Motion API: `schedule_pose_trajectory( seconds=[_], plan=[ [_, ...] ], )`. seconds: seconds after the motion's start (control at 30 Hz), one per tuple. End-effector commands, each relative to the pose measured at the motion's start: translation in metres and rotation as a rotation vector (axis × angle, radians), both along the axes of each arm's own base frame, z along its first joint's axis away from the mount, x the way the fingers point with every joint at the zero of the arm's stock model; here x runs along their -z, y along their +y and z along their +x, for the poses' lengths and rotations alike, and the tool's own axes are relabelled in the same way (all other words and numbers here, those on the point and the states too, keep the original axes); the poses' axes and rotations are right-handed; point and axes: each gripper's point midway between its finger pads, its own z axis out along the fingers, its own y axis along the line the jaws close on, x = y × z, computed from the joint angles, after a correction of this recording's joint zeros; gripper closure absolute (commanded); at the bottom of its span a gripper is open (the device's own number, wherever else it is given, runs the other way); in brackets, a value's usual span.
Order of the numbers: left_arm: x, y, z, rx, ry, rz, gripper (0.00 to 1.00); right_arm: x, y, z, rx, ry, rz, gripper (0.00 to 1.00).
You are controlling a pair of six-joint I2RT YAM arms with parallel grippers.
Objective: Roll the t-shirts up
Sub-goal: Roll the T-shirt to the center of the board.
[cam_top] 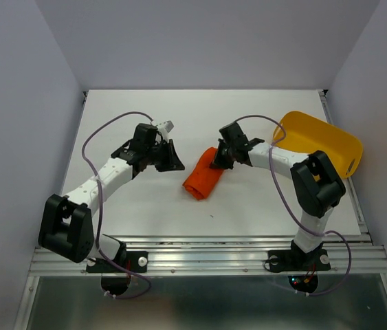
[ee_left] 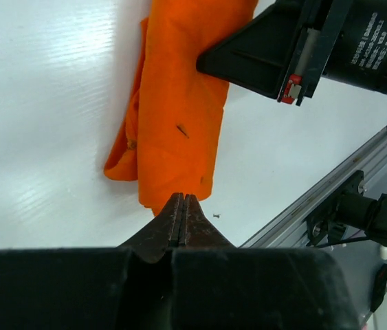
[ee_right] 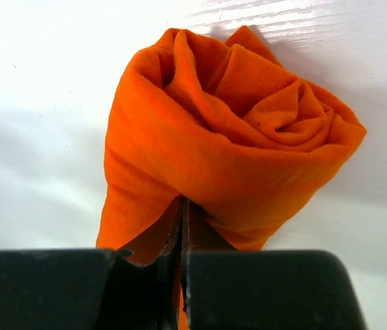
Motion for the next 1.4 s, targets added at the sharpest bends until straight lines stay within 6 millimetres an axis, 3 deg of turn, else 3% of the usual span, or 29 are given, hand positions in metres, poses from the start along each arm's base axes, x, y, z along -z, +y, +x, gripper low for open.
schedule_pose_trajectory(
  seconds=[0.0,0.1,0.2,0.37,0.47,0.6,0.67,0.7,0.9,1.1,1.37],
  plan=[
    [0.003,-0.013,-0.014,0.0,-0.002,-0.017,1.0,-0.046,-0.005,0.014,0.019,-0.113,-0.017,0.99],
    [0.01,-0.027,-0.024,0.024,0.024,-0.027,1.0,-0.058,-0.011,0.018,0.038,-0.149,-0.036,0.99],
    [0.014,-0.035,-0.021,0.017,0.02,-0.032,1.0,-0.066,-0.012,0.02,0.039,-0.166,-0.043,0.98],
    [0.018,-0.039,-0.012,0.008,0.019,-0.03,1.0,-0.061,-0.014,0.026,0.041,-0.166,-0.076,0.98],
    [0.03,-0.041,-0.009,0.02,0.038,-0.006,1.0,-0.054,-0.012,0.032,0.027,-0.166,-0.102,0.98],
    [0.057,-0.041,-0.003,0.02,0.074,0.034,1.0,-0.037,-0.02,0.045,0.032,-0.144,-0.156,0.98],
    [0.072,-0.04,0.003,0.005,0.081,0.062,1.0,-0.015,-0.027,0.049,0.028,-0.107,-0.202,0.98],
    [0.076,-0.04,0.005,0.002,0.081,0.068,1.0,-0.016,-0.028,0.05,0.028,-0.112,-0.206,0.98],
    [0.103,-0.039,0.003,0.0,0.136,0.099,1.0,0.025,-0.037,0.037,0.002,-0.028,-0.278,0.99],
    [0.099,-0.029,0.002,-0.022,0.117,0.128,1.0,0.037,-0.052,0.023,0.009,-0.006,-0.319,0.99],
    [0.086,-0.013,-0.002,-0.064,0.092,0.167,1.0,0.048,-0.057,0.008,0.012,0.025,-0.309,0.99]
  ],
)
